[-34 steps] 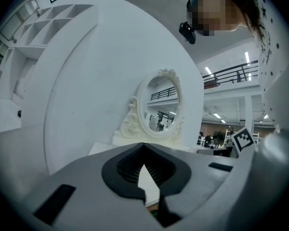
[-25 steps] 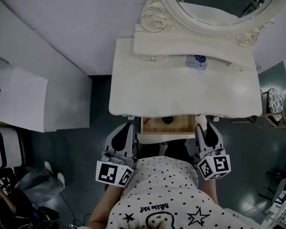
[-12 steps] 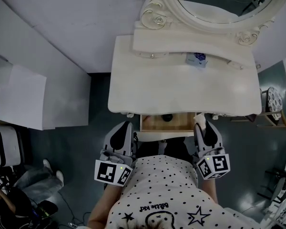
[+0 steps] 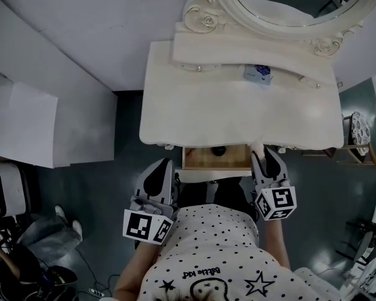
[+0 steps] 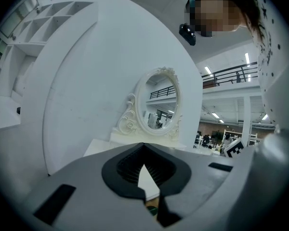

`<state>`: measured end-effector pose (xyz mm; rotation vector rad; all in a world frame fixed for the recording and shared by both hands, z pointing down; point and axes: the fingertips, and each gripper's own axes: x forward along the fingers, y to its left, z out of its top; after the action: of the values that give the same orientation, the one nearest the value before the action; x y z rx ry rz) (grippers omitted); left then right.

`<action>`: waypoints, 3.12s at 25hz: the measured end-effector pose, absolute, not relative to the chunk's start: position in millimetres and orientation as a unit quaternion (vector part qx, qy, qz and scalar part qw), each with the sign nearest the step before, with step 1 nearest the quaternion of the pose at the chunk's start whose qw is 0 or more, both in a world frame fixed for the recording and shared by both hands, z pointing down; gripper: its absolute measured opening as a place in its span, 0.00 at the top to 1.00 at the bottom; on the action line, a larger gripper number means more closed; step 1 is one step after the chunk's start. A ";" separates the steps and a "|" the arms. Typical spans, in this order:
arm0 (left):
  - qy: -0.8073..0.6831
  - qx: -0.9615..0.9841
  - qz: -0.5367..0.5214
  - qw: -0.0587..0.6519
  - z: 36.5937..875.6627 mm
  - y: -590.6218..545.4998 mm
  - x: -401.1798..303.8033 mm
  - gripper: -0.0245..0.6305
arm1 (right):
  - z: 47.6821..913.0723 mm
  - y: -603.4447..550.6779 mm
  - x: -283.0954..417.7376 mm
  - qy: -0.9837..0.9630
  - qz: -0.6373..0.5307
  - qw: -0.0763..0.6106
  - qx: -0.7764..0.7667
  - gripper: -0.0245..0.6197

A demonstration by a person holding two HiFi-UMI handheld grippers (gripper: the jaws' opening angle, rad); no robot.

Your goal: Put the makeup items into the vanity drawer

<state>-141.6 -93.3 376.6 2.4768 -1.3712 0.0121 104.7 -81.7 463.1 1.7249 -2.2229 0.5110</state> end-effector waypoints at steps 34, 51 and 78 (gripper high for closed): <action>-0.479 0.862 0.014 0.163 383.1 -99.4 -138.6 0.97 | 647.9 -76.9 90.1 -0.753 0.269 0.334 0.500 0.72; -0.482 0.860 0.014 0.164 382.9 -103.2 -141.9 0.97 | 637.8 -83.1 89.9 -0.755 0.257 0.345 0.496 0.67; -0.472 0.868 0.005 0.156 377.4 -96.1 -135.4 0.97 | 536.4 -102.2 95.7 -0.757 0.199 0.236 0.576 0.95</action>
<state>-135.4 -96.1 377.4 2.4849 -1.3508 0.0139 95.7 -102.2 536.4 1.5792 -2.0752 0.5458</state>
